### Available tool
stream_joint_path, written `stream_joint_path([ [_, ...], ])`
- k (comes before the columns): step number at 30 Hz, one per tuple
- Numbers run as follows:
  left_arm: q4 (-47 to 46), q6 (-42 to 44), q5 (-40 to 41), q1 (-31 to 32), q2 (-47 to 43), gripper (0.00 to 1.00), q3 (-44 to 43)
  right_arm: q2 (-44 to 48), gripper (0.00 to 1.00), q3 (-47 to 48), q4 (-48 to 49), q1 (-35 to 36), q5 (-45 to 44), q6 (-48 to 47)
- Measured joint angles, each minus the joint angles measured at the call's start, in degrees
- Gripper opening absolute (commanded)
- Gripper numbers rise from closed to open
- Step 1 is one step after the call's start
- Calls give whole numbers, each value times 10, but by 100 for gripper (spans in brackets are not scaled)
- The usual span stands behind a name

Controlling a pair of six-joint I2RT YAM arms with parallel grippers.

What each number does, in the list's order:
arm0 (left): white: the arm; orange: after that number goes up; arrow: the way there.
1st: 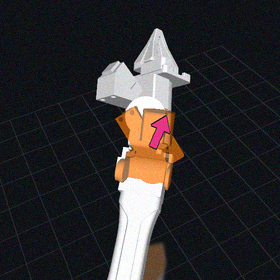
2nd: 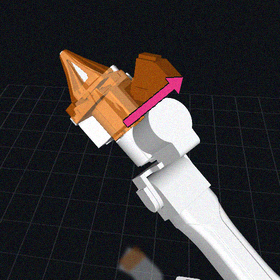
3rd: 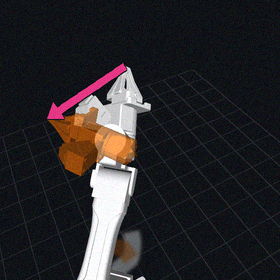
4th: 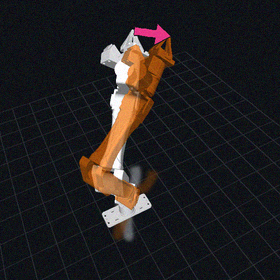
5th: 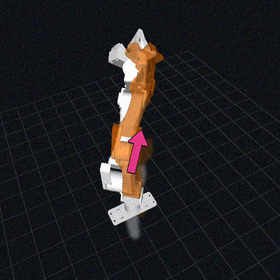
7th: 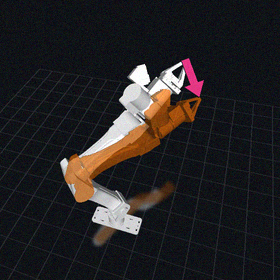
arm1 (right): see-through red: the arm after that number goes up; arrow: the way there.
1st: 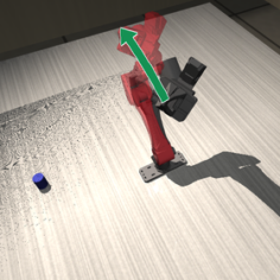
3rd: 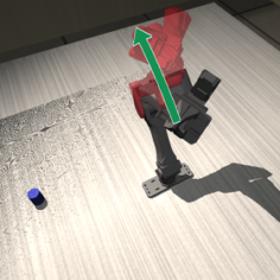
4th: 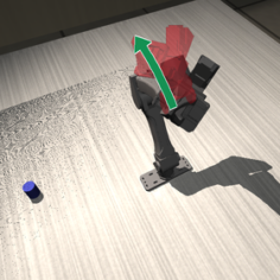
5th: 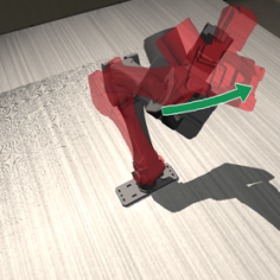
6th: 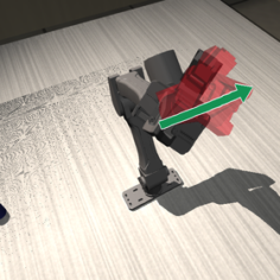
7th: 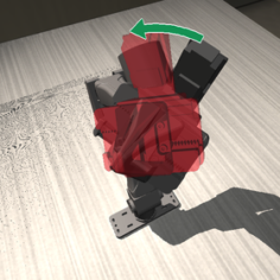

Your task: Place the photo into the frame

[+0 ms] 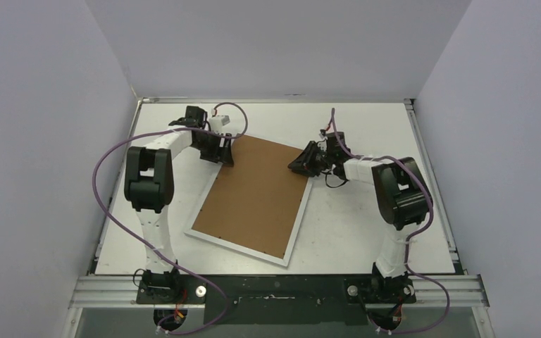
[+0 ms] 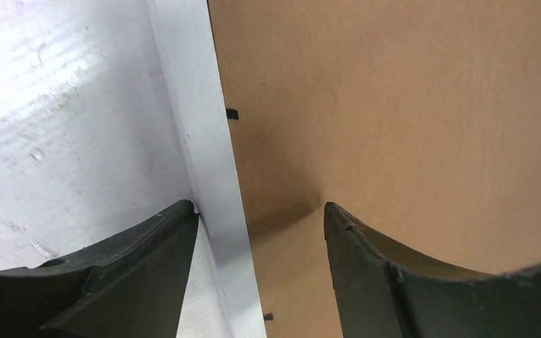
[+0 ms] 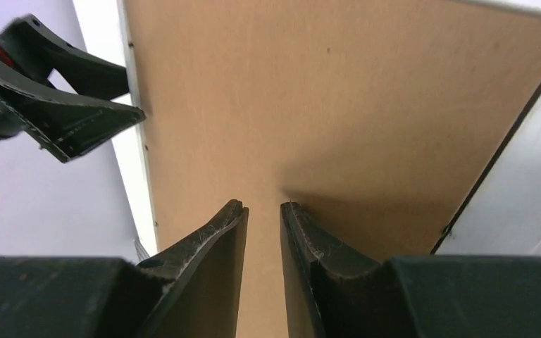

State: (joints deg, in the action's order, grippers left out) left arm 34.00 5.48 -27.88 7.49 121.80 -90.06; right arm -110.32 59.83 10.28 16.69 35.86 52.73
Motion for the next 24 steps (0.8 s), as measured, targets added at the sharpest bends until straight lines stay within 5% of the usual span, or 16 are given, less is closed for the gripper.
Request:
stream_joint_path([
  [6,61,24,-28,-24,-3,79,-36,45,35,7,-92,-10,-22,-50],
  [12,141,103,-43,-91,-49,79,-65,157,43,20,-217,-3,-162,-140],
  [17,203,202,-53,-140,-115,80,-11,231,49,-31,-279,130,-296,-188],
  [21,279,293,-56,-152,-133,80,23,328,68,-103,-311,263,-357,-257],
  [24,320,341,-56,-165,-133,79,30,412,65,-123,-314,344,-361,-323],
])
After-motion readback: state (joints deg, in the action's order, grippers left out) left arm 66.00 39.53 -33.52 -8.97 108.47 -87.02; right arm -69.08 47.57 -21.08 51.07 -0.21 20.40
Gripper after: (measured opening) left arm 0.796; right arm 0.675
